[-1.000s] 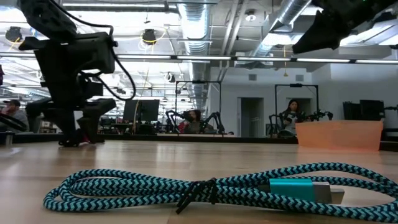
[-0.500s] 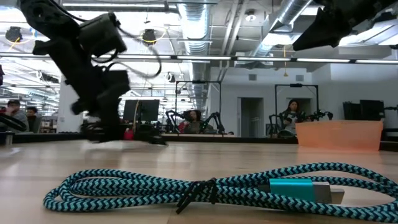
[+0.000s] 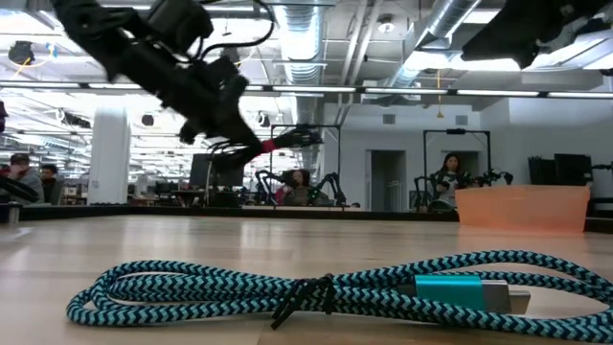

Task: Pick and place USB-C Cables
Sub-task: Put the top black charger cable into the orange bin

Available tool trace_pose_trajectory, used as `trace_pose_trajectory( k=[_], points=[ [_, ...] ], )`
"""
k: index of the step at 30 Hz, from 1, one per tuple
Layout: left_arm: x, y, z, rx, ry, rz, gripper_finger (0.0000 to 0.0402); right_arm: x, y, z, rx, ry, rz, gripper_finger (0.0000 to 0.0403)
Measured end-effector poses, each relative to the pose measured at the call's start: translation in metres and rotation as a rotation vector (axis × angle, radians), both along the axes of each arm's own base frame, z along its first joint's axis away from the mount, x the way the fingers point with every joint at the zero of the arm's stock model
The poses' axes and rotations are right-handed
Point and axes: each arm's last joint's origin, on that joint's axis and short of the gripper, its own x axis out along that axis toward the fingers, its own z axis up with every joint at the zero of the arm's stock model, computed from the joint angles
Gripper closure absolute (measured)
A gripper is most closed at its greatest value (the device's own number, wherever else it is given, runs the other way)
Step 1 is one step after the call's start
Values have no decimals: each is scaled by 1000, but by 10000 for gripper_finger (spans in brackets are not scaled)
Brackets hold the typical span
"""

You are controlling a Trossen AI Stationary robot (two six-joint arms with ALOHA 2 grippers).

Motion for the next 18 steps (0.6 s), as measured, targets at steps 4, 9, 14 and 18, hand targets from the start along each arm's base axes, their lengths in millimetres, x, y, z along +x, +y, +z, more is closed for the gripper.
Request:
trace_pose_trajectory(
  k=[4,9,14,18],
  points=[
    [36,13,6,59,34,-48,398,-2,7,1,36,-26,8,285],
    [97,27,9,148,101,-142,399,-7,18,1,57,-52,23,285],
    [149,41,25,216,47,-249,399,-15,29,0,45,-66,35,285],
    [179,51,37,299,15,-355,399,-22,35,-3,37,-68,27,285]
  ],
)
